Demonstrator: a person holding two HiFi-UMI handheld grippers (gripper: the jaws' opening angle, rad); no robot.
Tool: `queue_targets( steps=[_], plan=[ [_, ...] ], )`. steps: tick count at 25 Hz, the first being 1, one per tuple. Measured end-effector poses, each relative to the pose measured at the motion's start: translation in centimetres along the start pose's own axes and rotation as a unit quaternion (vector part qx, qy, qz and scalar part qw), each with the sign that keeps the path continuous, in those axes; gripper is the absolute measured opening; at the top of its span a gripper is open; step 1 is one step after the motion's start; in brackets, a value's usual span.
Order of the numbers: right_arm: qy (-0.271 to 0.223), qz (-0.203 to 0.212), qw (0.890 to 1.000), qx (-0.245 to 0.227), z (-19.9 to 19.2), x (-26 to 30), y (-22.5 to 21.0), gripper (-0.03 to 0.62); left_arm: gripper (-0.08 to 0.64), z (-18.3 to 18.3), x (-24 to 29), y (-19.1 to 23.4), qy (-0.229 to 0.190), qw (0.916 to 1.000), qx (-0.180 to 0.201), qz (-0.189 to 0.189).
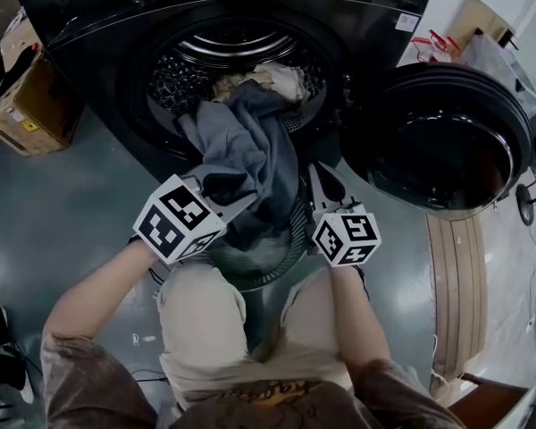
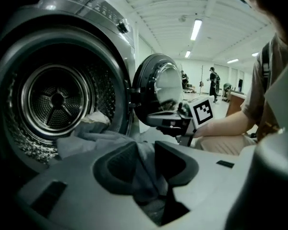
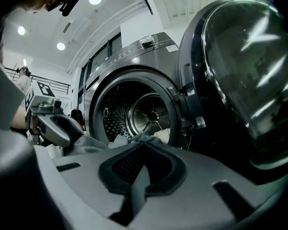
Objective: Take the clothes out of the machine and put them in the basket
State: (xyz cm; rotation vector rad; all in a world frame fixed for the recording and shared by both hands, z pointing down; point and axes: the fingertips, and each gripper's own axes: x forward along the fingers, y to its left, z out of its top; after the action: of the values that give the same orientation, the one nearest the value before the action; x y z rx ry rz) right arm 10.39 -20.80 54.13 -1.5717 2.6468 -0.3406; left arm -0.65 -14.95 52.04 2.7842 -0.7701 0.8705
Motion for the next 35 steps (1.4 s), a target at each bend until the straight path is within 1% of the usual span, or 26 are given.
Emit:
queue_targets(
  steps=[2,4,6,7,9,13,19,21,23,27,29,30,32,33,35],
  plan=[
    [-0.001,-0.002,1.0,0.001,0.1,-0.1,-0.1,-0.005,0.207,0.7,0.1,2.1,-0.014,0.9992,0.018,0.033],
    [-0.002,-0.003,1.0,0.002,0.1,-0.1,-0.1,-0.005,0.271,1.4,0.6,4.5,-0.025,0.9971,0.033,0.064],
    [-0.003,-0.001,1.0,0.001,0.2,-0.1,0.2,-0.005,0.313,1.5,1.8,7.2,-0.023,0.9949,0.044,0.088],
    [-0.003,0.0,1.0,-0.001,0.3,-0.1,0.3,-0.005,0.327,1.3,2.7,8.5,-0.017,0.9943,0.044,0.096],
    [-0.004,0.002,1.0,-0.003,0.5,-0.2,0.6,-0.005,0.356,0.6,4.8,11.0,0.0,0.9935,0.034,0.108],
    [-0.005,0.002,1.0,-0.007,0.7,-0.5,0.7,-0.005,0.379,-0.7,8.6,15.3,0.026,0.9912,0.013,0.129],
    [-0.008,0.003,1.0,-0.01,0.9,-0.4,1.1,-0.005,0.393,-2.6,12.8,18.8,0.053,0.9885,-0.043,0.135],
    [-0.007,0.003,1.0,-0.012,0.8,-0.3,1.1,-0.005,0.377,-3.6,13.6,19.1,0.065,0.987,-0.053,0.137],
    [-0.007,0.003,1.0,-0.012,0.8,-0.2,1.1,-0.005,0.357,-4.1,13.9,19.3,0.071,0.986,-0.052,0.142],
    [-0.006,0.004,1.0,-0.01,0.7,0.0,1.0,-0.005,0.316,-4.3,14.2,19.4,0.081,0.9839,-0.048,0.152],
    [-0.006,0.005,1.0,-0.011,0.7,0.0,1.1,-0.005,0.29,-4.1,14.0,19.3,0.08,0.9835,-0.046,0.156],
    [-0.005,0.005,1.0,-0.011,0.6,0.0,1.0,-0.005,0.258,-3.9,13.8,19.3,0.077,0.983,-0.047,0.16],
    [-0.003,0.004,1.0,-0.01,0.5,0.1,0.8,-0.005,0.073,-3.8,13.3,19.2,0.071,0.9819,-0.053,0.168],
    [-0.003,0.003,1.0,-0.009,0.4,0.1,0.7,-0.005,0.053,-3.8,13.2,19.0,0.069,0.9818,-0.057,0.167],
    [-0.002,0.0,1.0,-0.007,0.3,0.0,0.5,-0.005,0.041,-3.9,12.9,18.4,0.068,0.983,-0.06,0.16]
  ],
)
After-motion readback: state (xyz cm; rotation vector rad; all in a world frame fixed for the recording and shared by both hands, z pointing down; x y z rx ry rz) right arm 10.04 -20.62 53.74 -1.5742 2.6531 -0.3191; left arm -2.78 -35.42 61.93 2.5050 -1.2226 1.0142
